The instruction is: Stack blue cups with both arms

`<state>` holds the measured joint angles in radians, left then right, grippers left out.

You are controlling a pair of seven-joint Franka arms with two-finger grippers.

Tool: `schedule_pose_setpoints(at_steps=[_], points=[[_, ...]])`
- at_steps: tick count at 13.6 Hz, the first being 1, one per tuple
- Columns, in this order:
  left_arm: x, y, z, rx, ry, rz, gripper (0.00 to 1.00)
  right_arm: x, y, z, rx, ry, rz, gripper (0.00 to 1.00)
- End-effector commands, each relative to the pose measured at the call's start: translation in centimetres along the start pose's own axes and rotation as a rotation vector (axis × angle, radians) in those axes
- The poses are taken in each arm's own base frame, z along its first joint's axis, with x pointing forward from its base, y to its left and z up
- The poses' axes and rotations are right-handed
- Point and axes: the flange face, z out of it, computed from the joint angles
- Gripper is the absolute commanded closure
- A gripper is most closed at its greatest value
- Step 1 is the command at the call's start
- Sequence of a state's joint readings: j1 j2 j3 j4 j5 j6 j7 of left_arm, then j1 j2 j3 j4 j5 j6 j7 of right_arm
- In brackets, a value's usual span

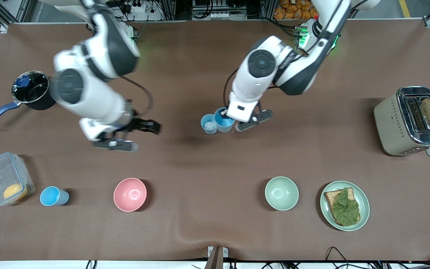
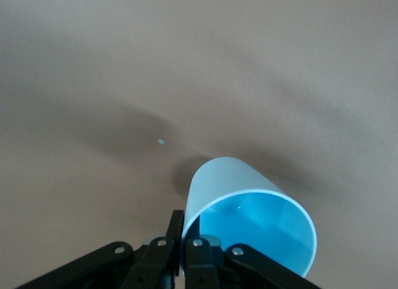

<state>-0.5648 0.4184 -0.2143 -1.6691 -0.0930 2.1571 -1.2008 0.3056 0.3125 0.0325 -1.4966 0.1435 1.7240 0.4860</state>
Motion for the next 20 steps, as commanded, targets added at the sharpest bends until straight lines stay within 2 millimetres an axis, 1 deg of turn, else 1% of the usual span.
schedule_pose_setpoints(at_steps=[1, 2, 3, 4, 5, 6, 7, 8, 9, 10, 11, 13, 14, 15, 16, 17, 19, 20], points=[[-1.1, 1.8, 2.1, -0.025, -0.019, -0.053, 1.0, 1.4, 5.9, -4.4, 0.015, -0.02, 0.011, 0.0], [-1.6, 2.0, 2.7, -0.02, -0.019, -0.055, 1.0, 1.4, 7.7, -6.2, 0.044, -0.003, 0.004, 0.0], [-2.4, 2.2, 3.1, -0.021, -0.017, -0.044, 1.0, 1.3, 9.8, -7.9, 0.056, 0.019, -0.033, 0.0], [-2.5, 2.2, 3.7, -0.018, -0.02, -0.046, 1.0, 0.4, 11.2, -9.6, 0.057, 0.035, -0.087, 0.0], [-2.8, 2.3, 4.4, -0.01, -0.023, -0.044, 1.0, -0.1, 14.0, -10.3, 0.055, 0.027, -0.114, 0.0], [-3.4, 2.5, 5.3, -0.008, -0.026, -0.036, 1.0, -0.7, 16.2, -11.4, 0.06, 0.037, -0.147, 0.0], [-3.5, 2.5, 6.1, -0.007, -0.027, -0.035, 1.0, -1.0, 17.9, -12.2, 0.051, 0.054, -0.172, 0.0], [-3.3, 2.6, 6.5, -0.01, -0.025, -0.036, 1.0, -1.4, 20.1, -13.4, 0.024, 0.077, -0.198, 0.0], [-3.3, 2.5, 7.1, -0.005, -0.023, -0.033, 1.0, -2.0, 21.8, -13.9, 0.009, 0.073, -0.233, 0.0], [-3.2, 2.5, 7.5, -0.001, -0.02, -0.031, 1.0, -2.7, 23.1, -14.8, 0.004, 0.086, -0.241, 0.0], [-3.1, 2.4, 8.2, 0.012, -0.014, -0.024, 1.0, -3.1, 23.6, -15.3, -0.024, 0.084, -0.239, 0.0], [-3.3, 2.3, 8.8, 0.02, -0.009, -0.014, 1.0, -4.3, 23.9, -16.6, -0.087, 0.089, -0.237, 0.0], [-3.3, 2.3, 9.0, 0.023, -0.01, -0.014, 1.0, -5.1, 24.2, -17.8, -0.104, 0.112, -0.239, 0.0], [-3.1, 2.2, 9.2, 0.026, -0.011, -0.016, 0.82, -5.7, 24.6, -18.4, -0.128, 0.107, -0.243, 0.0], [-3.0, 2.2, 9.3, 0.026, -0.013, -0.02, 0.01, -6.0, 25.1, -19.1, -0.137, 0.104, -0.247, 0.0], [-3.2, 2.3, 9.0, 0.023, -0.011, -0.018, 0.0, -6.1, 25.2, -19.6, -0.14, 0.114, -0.246, 0.0], [-2.6, 2.3, 8.0, 0.011, -0.002, -0.02, 0.0, -5.9, 25.3, -19.5, -0.142, 0.113, -0.249, 0.0], [-2.2, 2.3, 6.7, -0.003, 0.009, -0.022, 0.0, -5.9, 25.2, -19.5, -0.142, 0.113, -0.249, 0.0]])
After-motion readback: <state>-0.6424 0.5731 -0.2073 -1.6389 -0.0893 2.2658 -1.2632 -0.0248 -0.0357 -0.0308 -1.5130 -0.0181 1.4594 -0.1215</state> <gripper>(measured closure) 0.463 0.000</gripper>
